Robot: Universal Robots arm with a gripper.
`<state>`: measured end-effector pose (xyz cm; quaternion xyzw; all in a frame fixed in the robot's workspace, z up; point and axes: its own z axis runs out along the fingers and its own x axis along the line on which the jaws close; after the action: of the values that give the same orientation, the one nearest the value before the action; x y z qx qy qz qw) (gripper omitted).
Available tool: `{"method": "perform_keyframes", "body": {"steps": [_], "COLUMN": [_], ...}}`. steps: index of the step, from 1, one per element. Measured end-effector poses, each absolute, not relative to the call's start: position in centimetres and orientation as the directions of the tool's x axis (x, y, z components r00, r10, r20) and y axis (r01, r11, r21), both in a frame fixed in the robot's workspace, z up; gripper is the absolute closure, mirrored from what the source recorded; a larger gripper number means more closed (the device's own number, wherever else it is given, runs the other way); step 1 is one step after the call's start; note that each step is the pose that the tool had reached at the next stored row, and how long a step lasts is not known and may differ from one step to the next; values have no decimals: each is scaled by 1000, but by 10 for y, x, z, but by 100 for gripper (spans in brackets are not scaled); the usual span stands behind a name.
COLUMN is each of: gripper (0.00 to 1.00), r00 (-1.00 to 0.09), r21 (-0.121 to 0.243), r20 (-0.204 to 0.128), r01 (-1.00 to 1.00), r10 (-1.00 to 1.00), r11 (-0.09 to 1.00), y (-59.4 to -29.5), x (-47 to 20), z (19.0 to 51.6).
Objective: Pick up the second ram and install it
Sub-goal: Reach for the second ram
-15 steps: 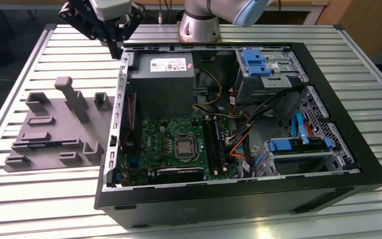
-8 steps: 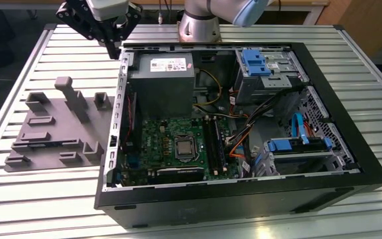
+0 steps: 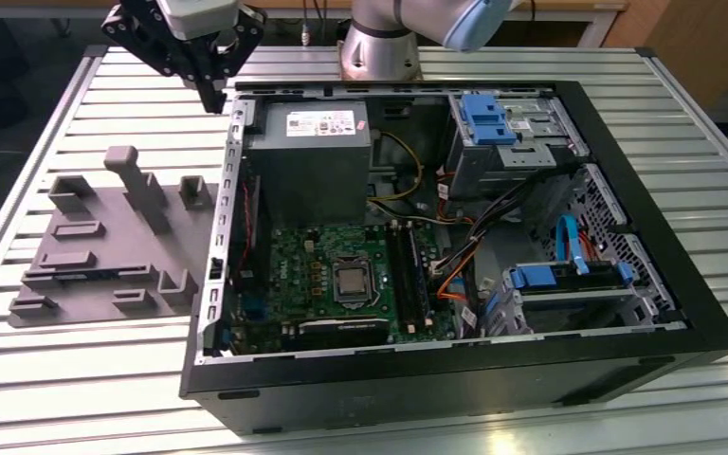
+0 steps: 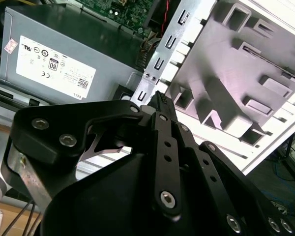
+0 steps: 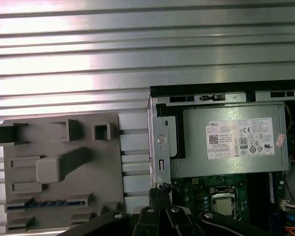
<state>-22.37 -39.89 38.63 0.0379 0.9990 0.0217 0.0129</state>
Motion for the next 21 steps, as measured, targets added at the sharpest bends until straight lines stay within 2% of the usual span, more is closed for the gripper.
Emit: {"method": "perform_keyframes", "body": {"steps": [21], "gripper": [89], "r00": [-997], "r21": [44], "r20": [-24], "r01": [75], "r10": [76], "r11": [996], "y": [-399], "x": [-243], "z": [386]}}
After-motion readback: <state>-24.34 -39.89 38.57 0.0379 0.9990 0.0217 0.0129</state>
